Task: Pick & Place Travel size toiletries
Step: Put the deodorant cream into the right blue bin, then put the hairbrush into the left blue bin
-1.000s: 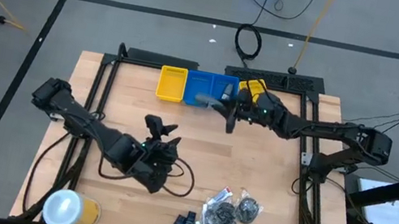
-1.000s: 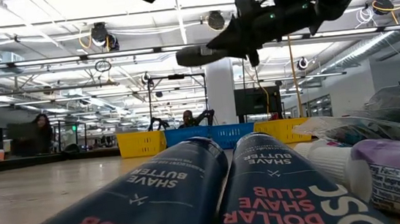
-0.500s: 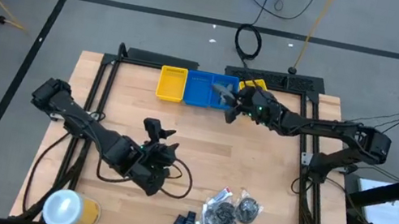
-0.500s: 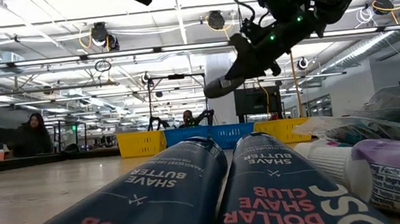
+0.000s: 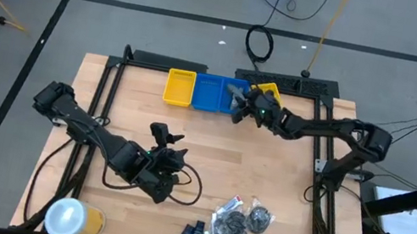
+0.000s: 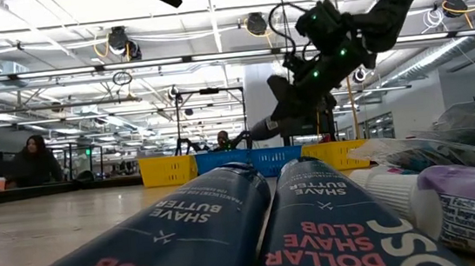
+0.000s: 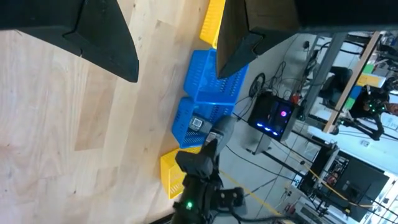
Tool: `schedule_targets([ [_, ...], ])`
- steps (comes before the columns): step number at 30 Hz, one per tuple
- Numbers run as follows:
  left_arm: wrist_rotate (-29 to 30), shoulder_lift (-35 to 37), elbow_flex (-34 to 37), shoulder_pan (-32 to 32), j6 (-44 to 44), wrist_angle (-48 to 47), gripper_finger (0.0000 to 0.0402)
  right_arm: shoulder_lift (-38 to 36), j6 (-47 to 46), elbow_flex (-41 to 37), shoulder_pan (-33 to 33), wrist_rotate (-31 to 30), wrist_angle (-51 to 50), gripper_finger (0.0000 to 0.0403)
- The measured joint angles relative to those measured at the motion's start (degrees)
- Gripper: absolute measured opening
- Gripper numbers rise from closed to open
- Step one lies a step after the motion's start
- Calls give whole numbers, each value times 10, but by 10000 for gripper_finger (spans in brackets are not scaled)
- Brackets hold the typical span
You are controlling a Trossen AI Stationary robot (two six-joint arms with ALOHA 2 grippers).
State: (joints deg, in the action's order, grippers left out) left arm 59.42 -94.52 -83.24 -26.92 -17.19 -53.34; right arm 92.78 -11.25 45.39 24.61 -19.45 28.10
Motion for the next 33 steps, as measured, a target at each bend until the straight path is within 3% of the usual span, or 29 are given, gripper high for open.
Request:
schedule_targets([
  [8,0,0,0,0,-2,0,214,66,-20,0,9,0,65,104],
  [20,0,0,0,0,-10,0,214,93,-31,0,13,-1,93,106],
  [27,0,0,0,0,-12,0,214,93,-30,0,13,-4,99,194],
  [33,0,0,0,0,-14,0,214,89,-25,0,13,0,110,203],
])
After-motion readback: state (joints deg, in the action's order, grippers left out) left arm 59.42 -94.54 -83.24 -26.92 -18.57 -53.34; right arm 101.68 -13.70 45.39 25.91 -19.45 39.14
